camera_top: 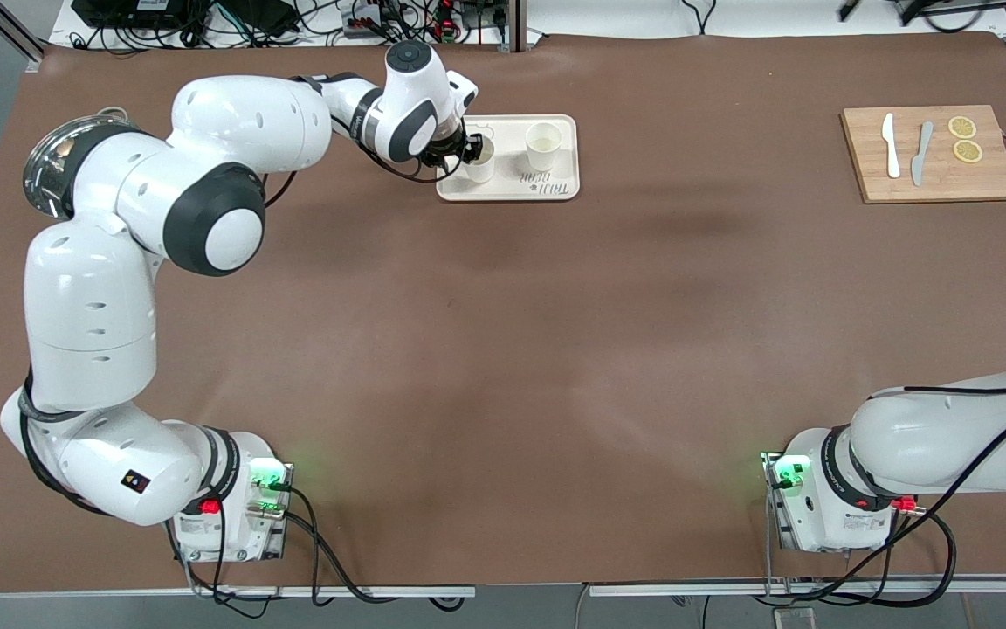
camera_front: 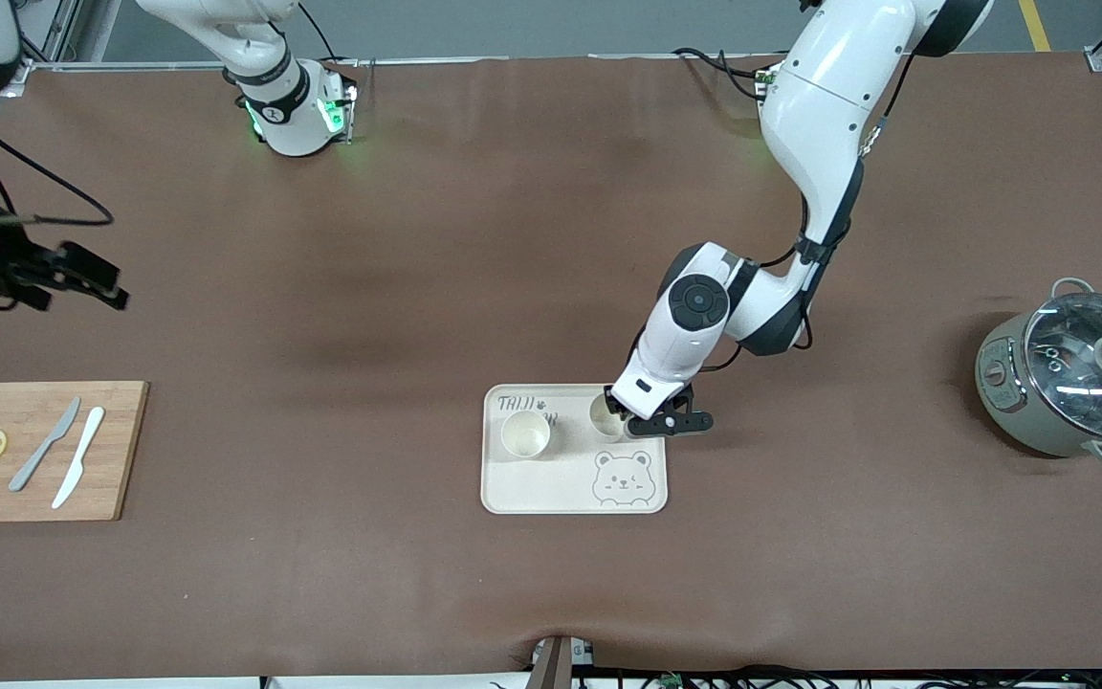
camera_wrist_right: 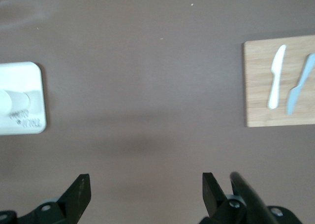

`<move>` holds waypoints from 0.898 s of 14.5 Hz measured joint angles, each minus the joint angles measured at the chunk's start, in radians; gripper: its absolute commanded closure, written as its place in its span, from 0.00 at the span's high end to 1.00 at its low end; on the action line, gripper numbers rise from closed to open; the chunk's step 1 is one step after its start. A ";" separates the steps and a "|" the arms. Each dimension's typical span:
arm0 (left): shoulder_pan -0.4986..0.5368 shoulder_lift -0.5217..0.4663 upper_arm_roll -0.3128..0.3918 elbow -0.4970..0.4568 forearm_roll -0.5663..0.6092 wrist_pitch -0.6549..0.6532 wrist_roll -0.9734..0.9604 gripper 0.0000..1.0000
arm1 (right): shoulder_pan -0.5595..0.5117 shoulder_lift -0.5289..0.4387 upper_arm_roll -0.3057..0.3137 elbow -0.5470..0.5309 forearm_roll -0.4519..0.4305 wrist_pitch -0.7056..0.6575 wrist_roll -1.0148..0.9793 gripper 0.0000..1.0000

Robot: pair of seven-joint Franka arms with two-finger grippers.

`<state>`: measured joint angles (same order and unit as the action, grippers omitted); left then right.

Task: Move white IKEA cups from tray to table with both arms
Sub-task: 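Lift the cup with the left gripper while the right gripper reaches the tray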

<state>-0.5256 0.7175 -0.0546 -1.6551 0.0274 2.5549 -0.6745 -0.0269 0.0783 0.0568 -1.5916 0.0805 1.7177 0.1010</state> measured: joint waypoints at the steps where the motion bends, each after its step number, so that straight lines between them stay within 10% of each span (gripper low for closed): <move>1: 0.000 0.000 0.000 0.000 0.000 0.000 0.000 0.00 | 0.037 0.038 0.001 0.027 0.000 0.008 0.056 1.00; 6: 0.005 -0.007 0.005 0.008 0.000 -0.022 -0.001 0.00 | 0.203 0.204 0.005 0.087 0.000 0.189 0.243 1.00; 13: 0.043 -0.223 0.009 0.033 0.001 -0.457 0.058 0.00 | 0.330 0.357 0.004 0.094 -0.011 0.394 0.393 1.00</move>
<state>-0.4827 0.4948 -0.0455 -1.6222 0.0286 2.0984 -0.6169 0.3029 0.4357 0.0604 -1.4973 0.0698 2.1119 0.4940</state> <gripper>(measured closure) 0.965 0.000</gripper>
